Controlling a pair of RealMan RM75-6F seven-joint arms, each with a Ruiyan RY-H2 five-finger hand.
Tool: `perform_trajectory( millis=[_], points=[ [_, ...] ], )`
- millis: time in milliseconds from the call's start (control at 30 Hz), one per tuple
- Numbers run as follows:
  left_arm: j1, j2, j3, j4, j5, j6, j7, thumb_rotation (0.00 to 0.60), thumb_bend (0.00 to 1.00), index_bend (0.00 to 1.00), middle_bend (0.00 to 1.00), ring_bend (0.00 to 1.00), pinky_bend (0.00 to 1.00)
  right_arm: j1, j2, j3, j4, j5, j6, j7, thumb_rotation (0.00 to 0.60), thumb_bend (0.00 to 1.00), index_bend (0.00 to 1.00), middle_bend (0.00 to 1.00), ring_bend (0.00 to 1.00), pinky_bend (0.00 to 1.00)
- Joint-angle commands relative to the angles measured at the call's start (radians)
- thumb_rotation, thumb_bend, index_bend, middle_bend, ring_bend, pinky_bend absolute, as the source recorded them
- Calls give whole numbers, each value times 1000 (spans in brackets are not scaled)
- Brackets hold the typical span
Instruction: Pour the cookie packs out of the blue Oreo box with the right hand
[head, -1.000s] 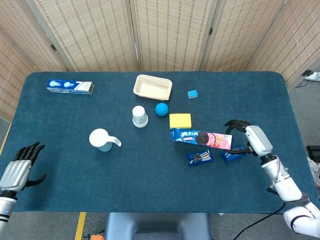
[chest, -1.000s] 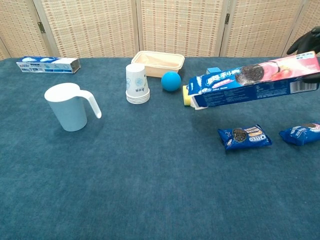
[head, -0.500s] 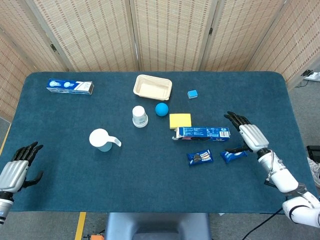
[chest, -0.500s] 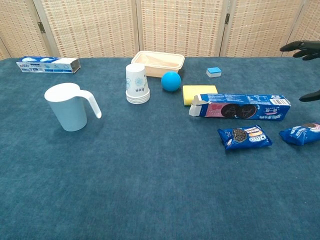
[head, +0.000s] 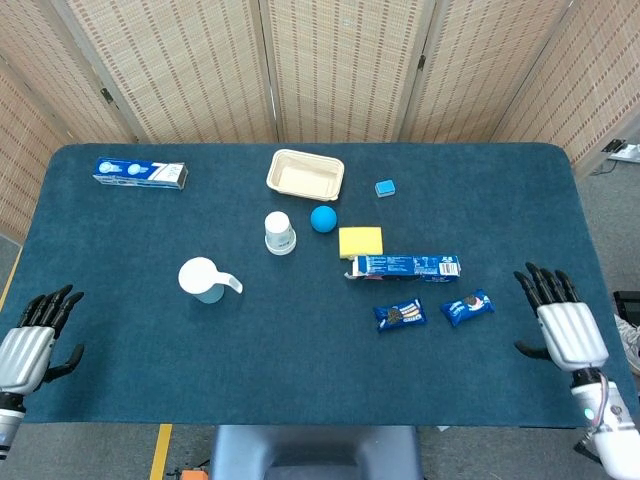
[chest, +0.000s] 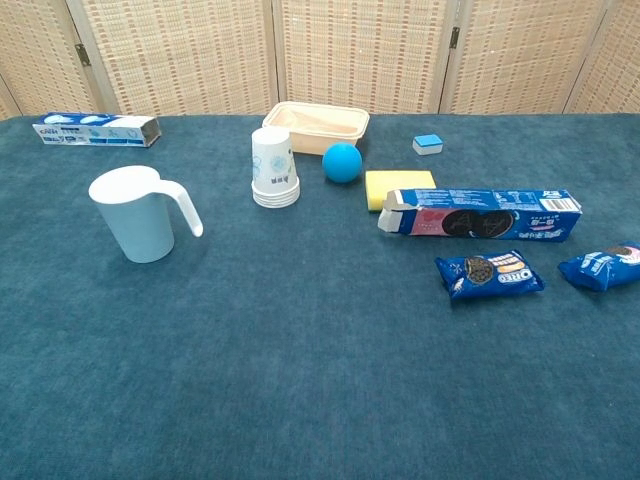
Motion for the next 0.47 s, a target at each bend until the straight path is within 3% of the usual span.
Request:
perform_trajectory(
  millis=[33,167,467],
  points=[
    [11,-14,3,-16,6,23,50,600,453,0,32,47,59,-77,-48,-29,30,5,73,-6,600,128,0,0,0,0],
    [11,-11,8,-25,11,18,49,600,453,0,32,42,76,-94,-51,-7,59,-2,99,64,600,128,0,0,0,0],
    [1,-16,4,-26,-12,-14,70,600,438,0,32,43,78,-107,-57,-5,59,-53,111,56,600,129,0,0,0,0]
  ],
)
